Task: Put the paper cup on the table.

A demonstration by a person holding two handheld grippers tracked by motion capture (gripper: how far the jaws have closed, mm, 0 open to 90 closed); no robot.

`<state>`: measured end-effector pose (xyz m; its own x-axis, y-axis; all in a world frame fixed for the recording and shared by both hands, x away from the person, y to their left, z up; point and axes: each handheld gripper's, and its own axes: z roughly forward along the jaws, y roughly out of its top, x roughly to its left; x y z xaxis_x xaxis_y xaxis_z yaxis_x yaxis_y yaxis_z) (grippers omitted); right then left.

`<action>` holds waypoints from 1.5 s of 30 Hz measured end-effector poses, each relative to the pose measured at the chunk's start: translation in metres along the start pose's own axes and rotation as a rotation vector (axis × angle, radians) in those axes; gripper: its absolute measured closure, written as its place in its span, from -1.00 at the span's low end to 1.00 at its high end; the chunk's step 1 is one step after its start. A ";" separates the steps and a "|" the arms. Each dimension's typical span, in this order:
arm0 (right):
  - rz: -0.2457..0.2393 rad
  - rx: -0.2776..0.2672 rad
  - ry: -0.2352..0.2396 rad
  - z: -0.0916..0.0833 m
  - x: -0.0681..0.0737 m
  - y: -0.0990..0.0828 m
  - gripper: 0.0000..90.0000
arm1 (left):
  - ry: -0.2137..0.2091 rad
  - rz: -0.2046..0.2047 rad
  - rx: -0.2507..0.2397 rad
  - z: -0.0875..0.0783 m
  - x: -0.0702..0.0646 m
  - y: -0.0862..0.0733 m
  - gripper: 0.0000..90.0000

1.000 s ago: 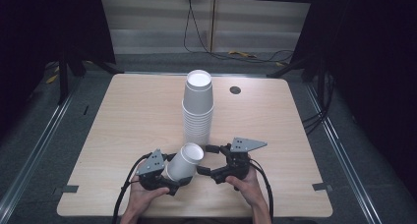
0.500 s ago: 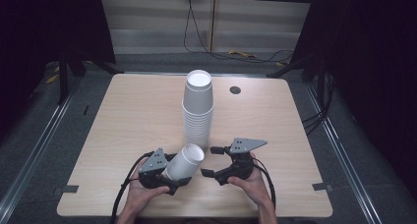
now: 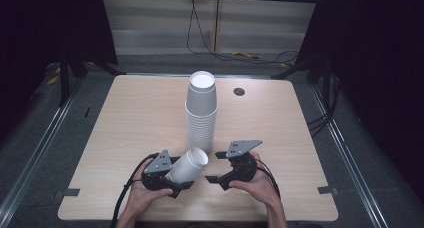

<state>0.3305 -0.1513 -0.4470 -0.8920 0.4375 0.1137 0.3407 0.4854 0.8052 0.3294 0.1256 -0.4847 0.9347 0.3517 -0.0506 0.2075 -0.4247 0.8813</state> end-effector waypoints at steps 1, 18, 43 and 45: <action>0.003 0.004 0.006 0.001 -0.001 0.001 -0.70 | 0.002 0.002 0.008 0.000 0.001 0.000 -0.69; -0.071 0.105 -0.033 0.002 0.004 0.010 -0.66 | 0.006 0.080 0.151 -0.002 -0.003 0.011 -0.68; -0.201 0.357 0.009 0.021 0.010 0.026 -0.59 | -0.028 0.206 0.310 0.002 -0.006 0.026 -0.67; -0.201 0.369 0.015 0.021 0.011 0.028 -0.60 | -0.023 0.210 0.321 0.002 -0.006 0.028 -0.67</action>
<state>0.3363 -0.1170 -0.4358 -0.9549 0.2965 -0.0136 0.2404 0.7998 0.5501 0.3298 0.1099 -0.4611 0.9719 0.2119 0.1021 0.0869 -0.7268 0.6813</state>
